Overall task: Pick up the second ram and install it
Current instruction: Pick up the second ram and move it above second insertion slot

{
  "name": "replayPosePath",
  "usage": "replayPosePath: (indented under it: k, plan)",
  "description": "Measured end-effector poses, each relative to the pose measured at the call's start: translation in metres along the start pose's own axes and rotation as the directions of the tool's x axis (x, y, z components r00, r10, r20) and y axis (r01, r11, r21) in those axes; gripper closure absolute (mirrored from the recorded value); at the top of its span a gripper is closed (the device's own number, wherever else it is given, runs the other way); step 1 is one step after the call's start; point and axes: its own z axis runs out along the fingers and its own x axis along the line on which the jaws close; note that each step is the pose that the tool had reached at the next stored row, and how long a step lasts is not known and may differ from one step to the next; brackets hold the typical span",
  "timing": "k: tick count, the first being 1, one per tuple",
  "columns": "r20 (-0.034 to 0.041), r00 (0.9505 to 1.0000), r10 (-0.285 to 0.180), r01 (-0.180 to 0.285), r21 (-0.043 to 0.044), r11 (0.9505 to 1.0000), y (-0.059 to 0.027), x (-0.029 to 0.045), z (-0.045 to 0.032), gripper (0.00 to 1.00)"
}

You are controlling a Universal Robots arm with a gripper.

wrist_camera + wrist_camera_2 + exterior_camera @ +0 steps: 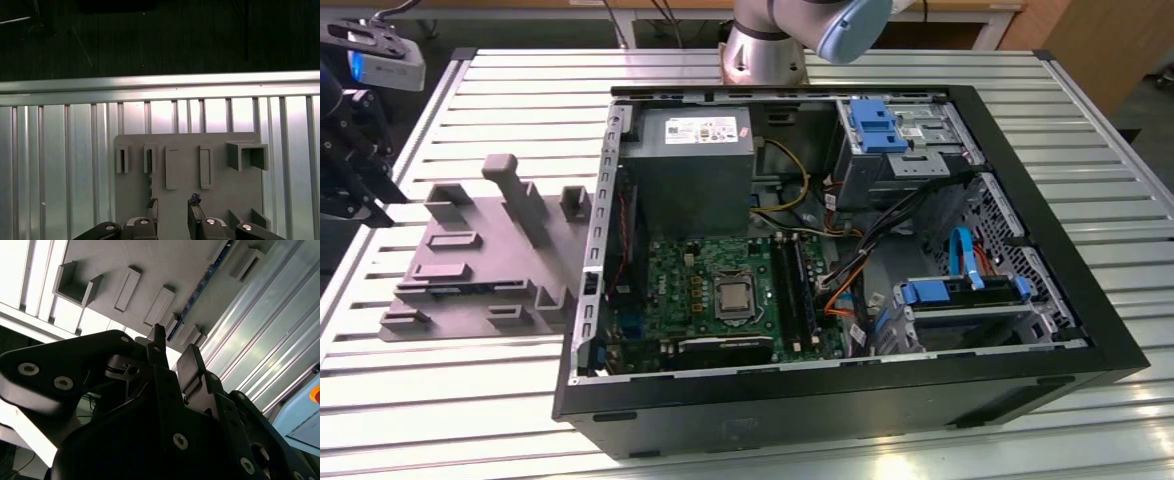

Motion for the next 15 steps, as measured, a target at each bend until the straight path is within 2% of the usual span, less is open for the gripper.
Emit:
replayPosePath:
  k: [15]
  plan:
    - [-0.0001,1.0,0.0,0.0,0.0002,1.0,-0.0002,0.0019,0.0099,0.63]
